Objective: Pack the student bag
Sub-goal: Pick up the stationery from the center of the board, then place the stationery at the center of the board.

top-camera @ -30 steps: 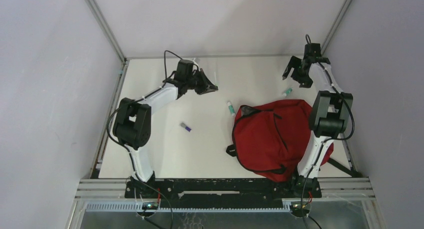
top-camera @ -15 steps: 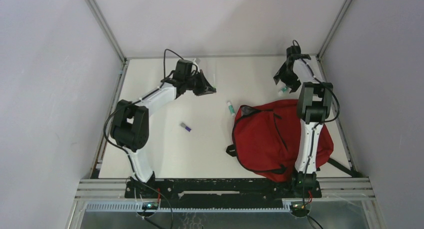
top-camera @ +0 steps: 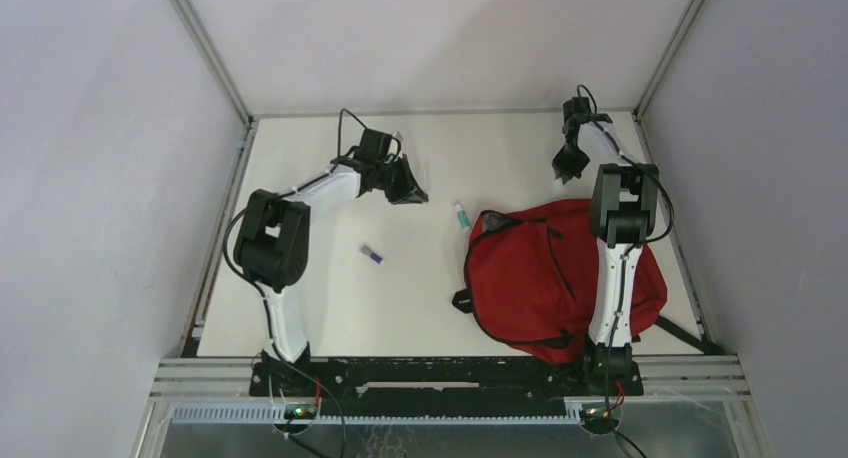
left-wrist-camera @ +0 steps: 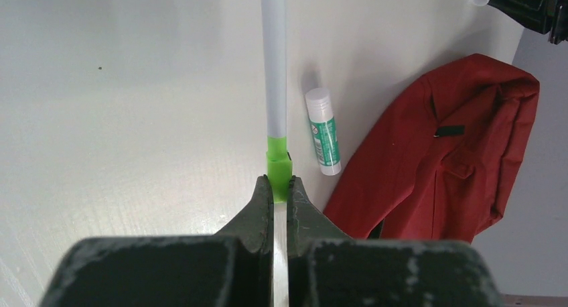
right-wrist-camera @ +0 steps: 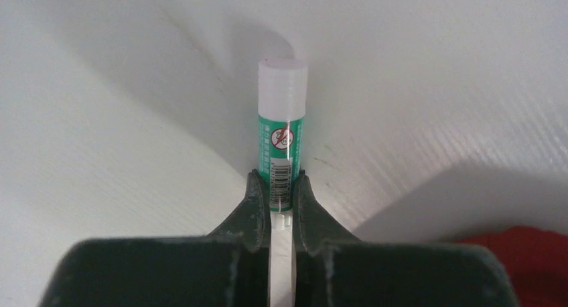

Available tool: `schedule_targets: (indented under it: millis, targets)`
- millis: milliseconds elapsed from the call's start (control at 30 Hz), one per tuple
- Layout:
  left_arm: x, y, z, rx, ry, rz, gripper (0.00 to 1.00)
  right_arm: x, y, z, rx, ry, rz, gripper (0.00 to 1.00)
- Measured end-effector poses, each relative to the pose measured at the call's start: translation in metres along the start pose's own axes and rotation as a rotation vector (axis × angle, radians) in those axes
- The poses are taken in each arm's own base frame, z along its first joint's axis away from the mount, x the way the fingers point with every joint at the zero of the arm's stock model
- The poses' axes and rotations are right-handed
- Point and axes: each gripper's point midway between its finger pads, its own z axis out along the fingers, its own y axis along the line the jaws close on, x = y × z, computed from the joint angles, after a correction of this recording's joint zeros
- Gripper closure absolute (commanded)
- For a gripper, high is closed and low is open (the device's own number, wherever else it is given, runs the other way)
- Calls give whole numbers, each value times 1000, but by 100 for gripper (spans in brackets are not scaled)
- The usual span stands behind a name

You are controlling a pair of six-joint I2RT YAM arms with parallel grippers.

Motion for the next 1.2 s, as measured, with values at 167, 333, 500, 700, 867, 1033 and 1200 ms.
schedule_targets:
  millis: [167,333,500,700,867,1033,1200]
  targets:
    - [0,-1,-1,1,0,0,100,-1,7,-5,-38,-7,-25,100]
    - [-2,-12,-18,25,-28,15,100,10,20,-58,-151,-53,-109,100]
    - [10,-14,-70,55,-94,12,100,47,88,-181,-428,-208,-274,100]
    - [16,40,-129,-46,-234,-98,100,188,157,-256,-682,-177,-560,100]
    - [24,54,-165,-100,-333,-111,100,282,157,-210,-598,-39,-717,100]
    - [21,44,-183,-78,-391,-86,100,328,140,-168,-477,12,-798,99]
    - [22,45,-183,-83,-388,-79,100,343,131,-157,-435,13,-809,68]
